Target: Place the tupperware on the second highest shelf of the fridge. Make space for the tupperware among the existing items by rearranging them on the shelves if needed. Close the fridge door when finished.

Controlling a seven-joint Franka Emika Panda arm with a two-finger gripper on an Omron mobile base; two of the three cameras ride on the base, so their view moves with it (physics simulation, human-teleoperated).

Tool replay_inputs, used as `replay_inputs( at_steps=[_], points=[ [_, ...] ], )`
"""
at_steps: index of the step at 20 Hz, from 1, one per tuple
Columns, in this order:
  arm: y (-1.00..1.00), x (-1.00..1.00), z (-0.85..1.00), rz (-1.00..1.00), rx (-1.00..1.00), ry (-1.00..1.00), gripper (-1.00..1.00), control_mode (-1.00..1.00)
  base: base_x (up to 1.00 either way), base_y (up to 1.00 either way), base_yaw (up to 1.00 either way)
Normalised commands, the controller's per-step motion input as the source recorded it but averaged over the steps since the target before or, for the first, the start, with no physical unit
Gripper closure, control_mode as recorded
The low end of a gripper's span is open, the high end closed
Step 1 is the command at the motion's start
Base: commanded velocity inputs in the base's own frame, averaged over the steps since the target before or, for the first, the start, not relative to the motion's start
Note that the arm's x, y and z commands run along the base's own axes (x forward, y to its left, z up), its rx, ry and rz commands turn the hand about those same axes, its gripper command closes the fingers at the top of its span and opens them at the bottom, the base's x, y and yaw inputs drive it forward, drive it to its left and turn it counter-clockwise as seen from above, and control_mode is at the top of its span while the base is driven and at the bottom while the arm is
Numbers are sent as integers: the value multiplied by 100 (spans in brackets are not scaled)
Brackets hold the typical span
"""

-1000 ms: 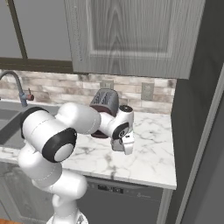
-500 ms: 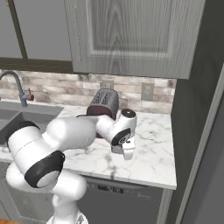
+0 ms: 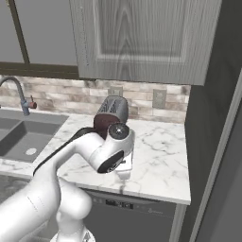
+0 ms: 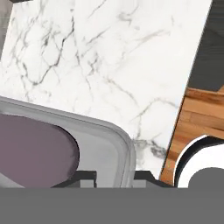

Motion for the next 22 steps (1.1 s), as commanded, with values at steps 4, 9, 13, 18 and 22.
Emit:
replay_inputs(
  at_steps=[4, 9, 13, 18, 22],
  points=[
    [47, -71, 100, 0, 0, -7, 100, -100, 0, 0, 0],
    [43, -47, 100, 0, 2, 1, 100, -100, 0, 0, 0],
    [24, -19, 100, 0, 10, 8, 100, -100, 0, 0, 0],
    [7, -14, 96, 4, 17, 15, 100, -100, 0, 0, 0],
    [-1, -7, 28, 9, 16, 14, 100, -100, 0, 0, 0]
  ],
)
